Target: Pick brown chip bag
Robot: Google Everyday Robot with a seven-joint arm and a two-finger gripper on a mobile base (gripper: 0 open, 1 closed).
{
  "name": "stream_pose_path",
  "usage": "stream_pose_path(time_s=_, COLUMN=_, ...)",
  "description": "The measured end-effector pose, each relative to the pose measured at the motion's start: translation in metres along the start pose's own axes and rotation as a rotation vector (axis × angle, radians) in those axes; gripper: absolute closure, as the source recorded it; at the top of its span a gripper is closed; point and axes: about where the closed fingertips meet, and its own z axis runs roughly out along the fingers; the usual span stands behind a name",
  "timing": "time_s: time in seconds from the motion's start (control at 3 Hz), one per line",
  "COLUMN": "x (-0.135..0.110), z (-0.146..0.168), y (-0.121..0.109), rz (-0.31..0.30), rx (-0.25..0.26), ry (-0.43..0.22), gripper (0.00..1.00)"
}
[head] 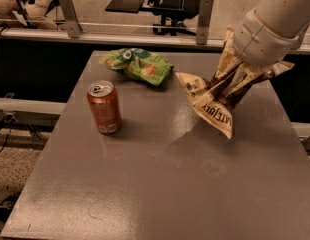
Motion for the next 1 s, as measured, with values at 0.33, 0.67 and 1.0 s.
stream_pose_path(time_s=0.33, x=-0.012, z=-0.039, y=-0.010, rz=-0.054, rx=0.059, ry=-0.077, gripper=1.00)
stream_pose_path(time_s=0.67, x=-0.019, z=-0.077, y=-0.021, rz=-0.094, rx=0.119, ry=-0.105, gripper=1.00)
stream_pose_path(time_s=1.0, x=-0.017, z=-0.099, y=-0.032, rz=-0.067, rx=0.173, ry=-0.106, gripper=1.00)
